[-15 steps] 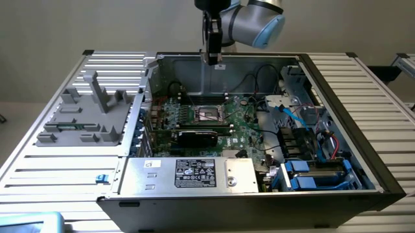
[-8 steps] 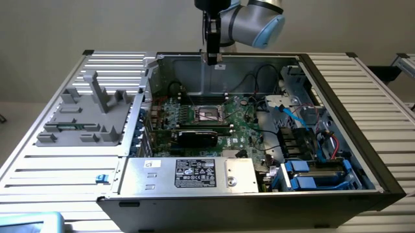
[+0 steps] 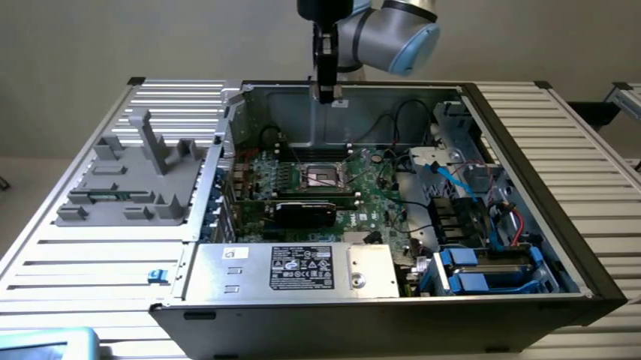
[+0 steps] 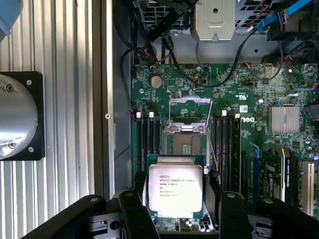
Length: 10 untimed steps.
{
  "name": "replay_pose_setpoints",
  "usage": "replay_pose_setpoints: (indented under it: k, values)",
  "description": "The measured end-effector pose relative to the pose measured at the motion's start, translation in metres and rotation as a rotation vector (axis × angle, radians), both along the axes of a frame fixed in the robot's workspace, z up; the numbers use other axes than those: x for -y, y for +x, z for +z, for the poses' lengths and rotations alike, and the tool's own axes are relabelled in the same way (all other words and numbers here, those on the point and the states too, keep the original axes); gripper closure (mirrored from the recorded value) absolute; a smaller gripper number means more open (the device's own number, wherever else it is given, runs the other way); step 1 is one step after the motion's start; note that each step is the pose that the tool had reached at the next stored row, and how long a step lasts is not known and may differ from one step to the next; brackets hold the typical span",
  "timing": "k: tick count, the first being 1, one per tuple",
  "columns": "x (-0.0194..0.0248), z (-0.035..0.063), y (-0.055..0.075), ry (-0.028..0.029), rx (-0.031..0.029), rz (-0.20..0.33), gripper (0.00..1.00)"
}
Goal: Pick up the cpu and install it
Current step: 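Place the cpu into insertion slot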
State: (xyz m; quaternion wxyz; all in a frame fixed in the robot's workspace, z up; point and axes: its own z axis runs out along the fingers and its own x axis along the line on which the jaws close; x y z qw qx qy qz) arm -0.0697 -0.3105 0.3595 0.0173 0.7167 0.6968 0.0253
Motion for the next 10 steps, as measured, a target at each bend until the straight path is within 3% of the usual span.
replay_pose_setpoints:
  k: [2,10]
  values:
    - [0.0000,-0.0022,-0.003,0.0001,0.0090,0.000,0.45]
    - [0.0015,-0.0168,-0.003,0.0001,0.0098,-0.014,0.45]
